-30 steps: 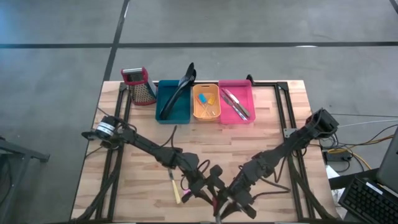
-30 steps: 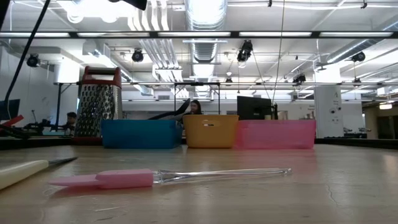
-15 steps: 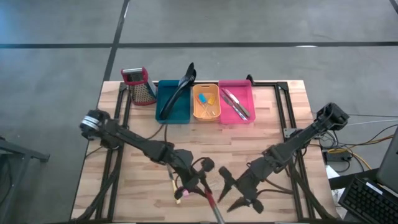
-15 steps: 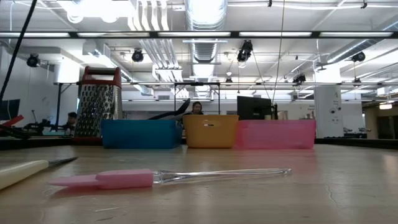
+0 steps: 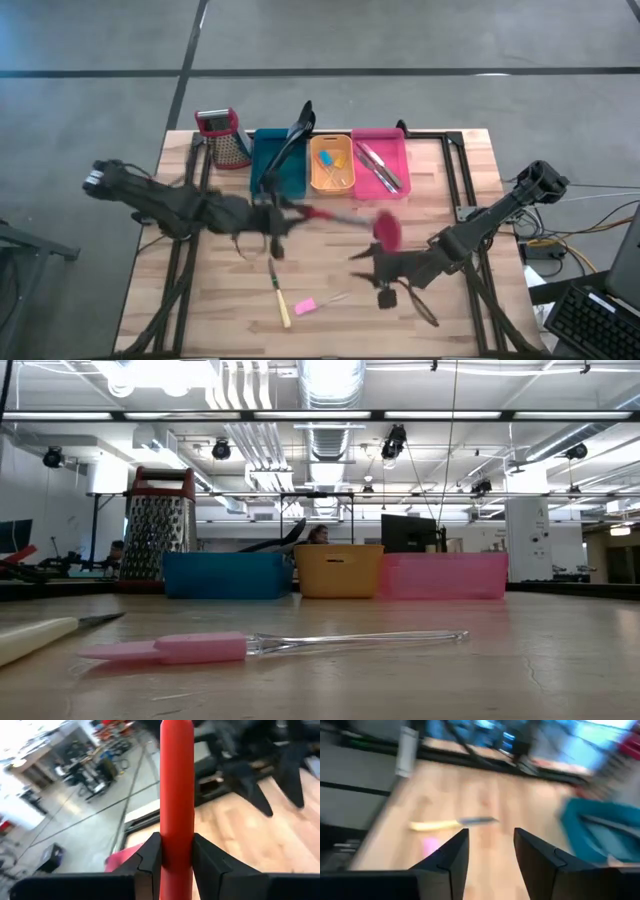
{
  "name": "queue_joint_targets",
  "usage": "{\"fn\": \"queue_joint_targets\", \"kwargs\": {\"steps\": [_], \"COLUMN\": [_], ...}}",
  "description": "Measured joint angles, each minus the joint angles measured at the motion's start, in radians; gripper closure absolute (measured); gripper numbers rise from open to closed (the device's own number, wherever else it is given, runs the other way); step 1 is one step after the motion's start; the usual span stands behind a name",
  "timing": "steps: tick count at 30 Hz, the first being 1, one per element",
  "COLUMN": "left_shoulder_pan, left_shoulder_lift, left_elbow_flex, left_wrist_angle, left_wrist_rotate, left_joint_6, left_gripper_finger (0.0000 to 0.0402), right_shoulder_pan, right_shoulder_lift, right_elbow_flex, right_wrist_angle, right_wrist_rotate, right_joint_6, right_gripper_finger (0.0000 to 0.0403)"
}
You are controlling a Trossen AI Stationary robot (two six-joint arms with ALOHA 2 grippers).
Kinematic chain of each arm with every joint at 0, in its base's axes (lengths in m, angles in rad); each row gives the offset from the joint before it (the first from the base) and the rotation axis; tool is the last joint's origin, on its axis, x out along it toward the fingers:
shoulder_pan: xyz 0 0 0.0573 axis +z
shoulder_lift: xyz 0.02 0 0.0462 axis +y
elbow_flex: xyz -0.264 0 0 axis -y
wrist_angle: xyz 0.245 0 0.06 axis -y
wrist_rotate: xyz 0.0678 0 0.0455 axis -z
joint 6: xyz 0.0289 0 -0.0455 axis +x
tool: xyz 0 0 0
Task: Pick & Place Kitchen Items
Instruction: Put the red serving spoon into the blue bin
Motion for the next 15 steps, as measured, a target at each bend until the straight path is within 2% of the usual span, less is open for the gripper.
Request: {"fn": "queue_joint_targets", "kwargs": {"steps": [3,7,15], "left_shoulder_pan": [0.078,0.21,0.522], "left_shoulder_lift": [-0.059,-0.096,-0.065], "left_elbow_flex": [0.0,0.0,-0.001], "left_wrist_angle": [-0.023,-0.065,-0.257], "left_wrist_rotate": [-0.016,-0.021,0.008], "left_joint_6": [-0.038,-0.101,-0.292], "left_gripper_finger": [0.0321,0.0321,0.0321], "right_shoulder_pan": [0.002,0.001,0.001], "right_shoulder_lift": [-0.002,-0.023,-0.064], "right_elbow_flex": [-0.007,-0.014,-0.054], "right_wrist_angle": [-0.077,-0.137,-0.186], "right_wrist_rotate": [0.118,0.214,0.267], "right_joint_6": [0.074,0.14,0.209], "right_gripper_finger": [0.0271,0.029,0.0323]}}
